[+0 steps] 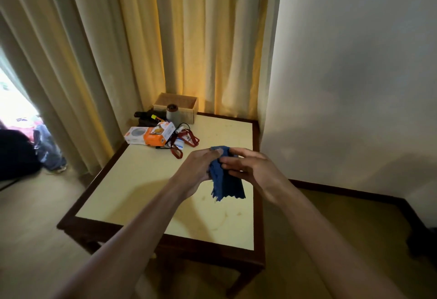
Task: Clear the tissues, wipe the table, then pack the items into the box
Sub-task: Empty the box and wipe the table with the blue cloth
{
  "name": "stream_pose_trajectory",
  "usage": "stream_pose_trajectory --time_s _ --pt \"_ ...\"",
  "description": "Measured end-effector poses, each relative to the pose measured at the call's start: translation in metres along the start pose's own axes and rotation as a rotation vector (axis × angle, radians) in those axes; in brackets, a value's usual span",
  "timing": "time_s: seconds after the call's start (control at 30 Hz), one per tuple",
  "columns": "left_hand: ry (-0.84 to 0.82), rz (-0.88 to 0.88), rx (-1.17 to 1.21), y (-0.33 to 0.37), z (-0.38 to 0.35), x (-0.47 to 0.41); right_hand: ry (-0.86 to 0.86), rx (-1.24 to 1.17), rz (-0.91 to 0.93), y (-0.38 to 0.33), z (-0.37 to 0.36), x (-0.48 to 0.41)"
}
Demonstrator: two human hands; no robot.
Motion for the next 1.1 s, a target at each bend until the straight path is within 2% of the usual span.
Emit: stream_pose_trajectory --time_s 0.07,0.17,0.2,0.27,0.37,0.47,0.6,0.63,0.7,0.77,0.8,0.9,0.97,1.03,1.1 --pt "0.054 0.030 0.025 -0.012 0.013 0.005 0.047 0.063 -0.018 0.009 0.003 -0.001" --pt "0.086 0.079 0.115 -0.027 0.029 0.019 0.282 0.267 -0.043 0.031 0.021 -0.004" --pt "0.084 0.083 0.175 -0.034 0.036 0.024 0.276 0.268 -0.088 0.046 0.021 -0.008" --pt "0.050 0.086 0.281 -0.047 0.044 0.034 0.117 0.135 -0.176 0.080 0.007 -0.014" --pt "0.024 0.130 0.253 -0.077 0.069 0.043 -0.074 -0.053 -0.236 0.126 -0.027 -0.026" --pt "0.152 0.232 0.117 -0.120 0.120 0.050 -0.014 -0.177 -0.279 0.163 -0.049 -0.049" --pt "0.275 0.384 0.047 -0.171 0.195 0.074 0.084 -0.144 -0.435 0.206 -0.064 -0.093" --pt "0.313 0.405 0.017 -0.180 0.216 0.081 0.105 -0.075 -0.470 0.214 -0.067 -0.109" --pt "0.393 0.440 -0.089 -0.190 0.253 0.095 0.137 0.238 -0.464 0.216 -0.069 -0.143" --pt "0.459 0.454 -0.246 -0.189 0.285 0.104 0.185 0.591 -0.383 0.201 -0.075 -0.177" --pt "0.487 0.458 -0.322 -0.188 0.305 0.107 0.181 0.688 -0.317 0.201 -0.087 -0.199" --pt "0.531 0.419 -0.569 -0.185 0.346 0.105 -0.012 0.976 -0.243 0.239 -0.126 -0.244" --pt "0.527 0.400 -0.727 -0.193 0.371 0.098 -0.233 1.257 -0.414 0.296 -0.151 -0.251" --pt "0.497 0.378 -0.899 -0.202 0.391 0.091 -0.277 1.358 -0.511 0.324 -0.163 -0.246" --pt "0.432 0.352 -1.065 -0.211 0.413 0.077 -0.111 1.298 -0.466 0.316 -0.164 -0.255"
Point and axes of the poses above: each hand's wrist, its own x-axis away from the middle knuckle, its own z-axis out of the back of the hand, y = z × x, the point moved 6 cm from there along -x, towards the middle knuckle, and after that the axes turned 11 degrees about -y, right-handed, at the moved point
